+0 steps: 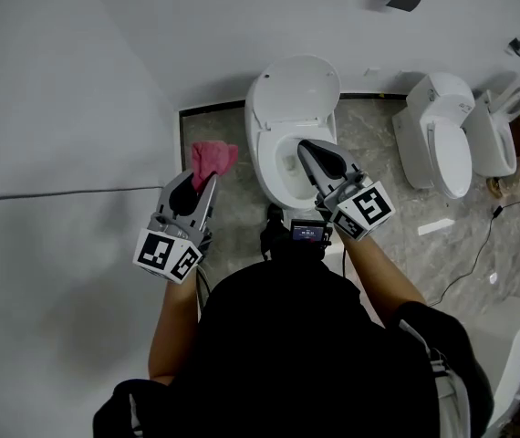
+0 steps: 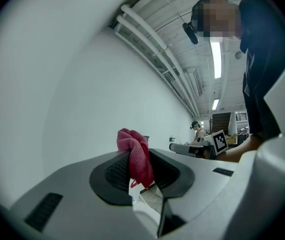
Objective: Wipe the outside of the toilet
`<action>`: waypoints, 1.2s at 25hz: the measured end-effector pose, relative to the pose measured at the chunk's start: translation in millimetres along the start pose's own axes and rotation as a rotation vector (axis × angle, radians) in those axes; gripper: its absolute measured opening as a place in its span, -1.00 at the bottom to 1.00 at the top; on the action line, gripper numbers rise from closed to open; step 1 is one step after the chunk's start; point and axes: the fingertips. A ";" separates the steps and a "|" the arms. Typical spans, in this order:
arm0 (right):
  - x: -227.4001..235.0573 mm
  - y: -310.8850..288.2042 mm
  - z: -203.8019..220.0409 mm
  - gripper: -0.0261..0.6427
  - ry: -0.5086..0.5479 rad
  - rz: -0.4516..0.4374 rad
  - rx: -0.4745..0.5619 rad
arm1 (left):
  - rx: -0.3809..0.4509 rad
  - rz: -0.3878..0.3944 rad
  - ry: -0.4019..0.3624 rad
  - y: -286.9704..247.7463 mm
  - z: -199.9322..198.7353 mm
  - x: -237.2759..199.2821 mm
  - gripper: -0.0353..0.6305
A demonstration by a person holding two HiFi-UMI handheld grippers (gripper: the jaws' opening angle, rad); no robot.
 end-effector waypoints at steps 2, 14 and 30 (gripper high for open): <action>-16.2 12.7 8.5 -0.82 0.001 0.014 -0.027 | 0.008 0.006 0.018 21.6 4.6 9.8 -0.60; -74.0 74.2 4.5 -0.82 0.017 0.003 -0.061 | 0.046 0.088 0.015 70.0 22.9 69.4 -0.60; -43.7 211.8 42.8 -0.82 0.023 0.115 -0.106 | -0.025 0.099 -0.041 46.4 74.7 186.4 -0.59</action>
Point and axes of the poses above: the fingertips, and each gripper's own axes: y backward along the fingers, x to its right, z out of its underside, and after that the axes turned 5 degrees about -x, right-handed
